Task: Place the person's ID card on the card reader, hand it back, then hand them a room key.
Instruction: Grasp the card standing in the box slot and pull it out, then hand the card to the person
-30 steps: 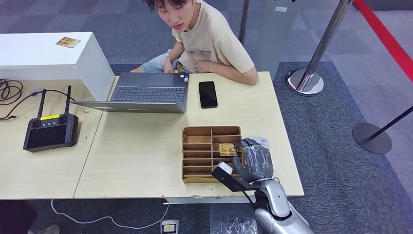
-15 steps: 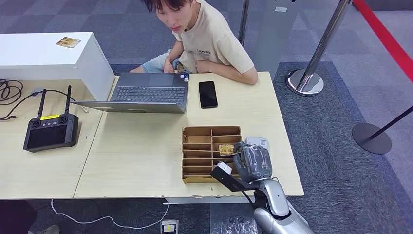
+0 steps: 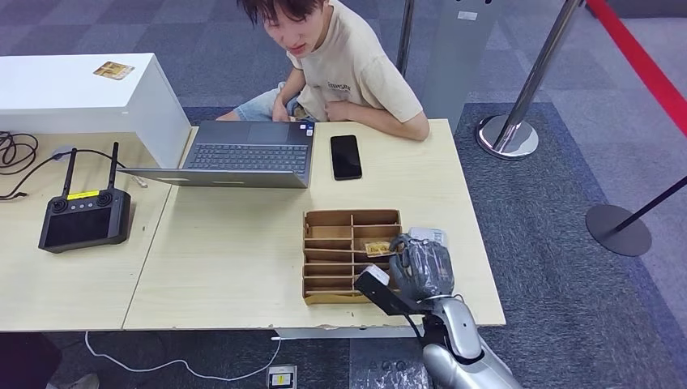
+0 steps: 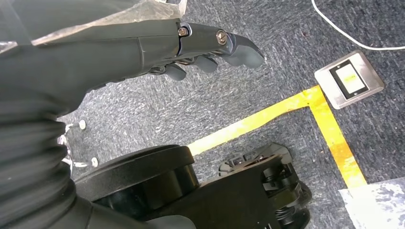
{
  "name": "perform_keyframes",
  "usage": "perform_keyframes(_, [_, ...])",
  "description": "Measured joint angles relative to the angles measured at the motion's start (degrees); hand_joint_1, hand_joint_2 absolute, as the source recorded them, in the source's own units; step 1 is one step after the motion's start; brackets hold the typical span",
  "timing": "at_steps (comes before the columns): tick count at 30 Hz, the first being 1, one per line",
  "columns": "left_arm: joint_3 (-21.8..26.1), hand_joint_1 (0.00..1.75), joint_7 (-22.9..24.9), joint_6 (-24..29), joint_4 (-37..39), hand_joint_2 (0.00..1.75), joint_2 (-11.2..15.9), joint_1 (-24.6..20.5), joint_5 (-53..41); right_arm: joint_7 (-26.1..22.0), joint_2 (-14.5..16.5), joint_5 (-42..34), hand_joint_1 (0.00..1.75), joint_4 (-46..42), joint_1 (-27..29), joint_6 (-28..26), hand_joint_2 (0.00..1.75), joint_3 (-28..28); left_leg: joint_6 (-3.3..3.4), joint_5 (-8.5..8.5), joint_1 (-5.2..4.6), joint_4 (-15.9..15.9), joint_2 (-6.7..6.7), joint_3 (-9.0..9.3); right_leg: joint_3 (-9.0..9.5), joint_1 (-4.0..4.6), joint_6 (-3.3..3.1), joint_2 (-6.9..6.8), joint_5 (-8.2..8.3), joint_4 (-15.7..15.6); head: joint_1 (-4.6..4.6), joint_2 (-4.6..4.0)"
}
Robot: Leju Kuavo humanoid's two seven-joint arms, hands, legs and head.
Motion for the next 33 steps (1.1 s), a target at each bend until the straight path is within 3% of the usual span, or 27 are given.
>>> perform_keyframes(17, [-1.51,0.00,0.03,-0.48,0.00,1.75,0.00,-0.07,-1.07,-1.78,-0.43,-3.37,1.75,-1.63,-6.00,-0.55,1.75,-0.37,0.00,0.00,0.00,0.01,-0.01,-0.01,-0.01,0.00,0.00,0.00,0.00,0.00,0.01,0.00])
perform_keyframes(33, [-2.14,0.00,0.53,0.39,0.01,1.75,0.02,-0.05,1.83,-1.49,-1.37,-3.41,1.75,-4.32,-6.93,-0.71,1.75,-0.54,0.00,0.00,0.00,0.01,-0.01,0.00,-0.01,0.00,0.00,0.00,0.00,0.00,0.01,0.00])
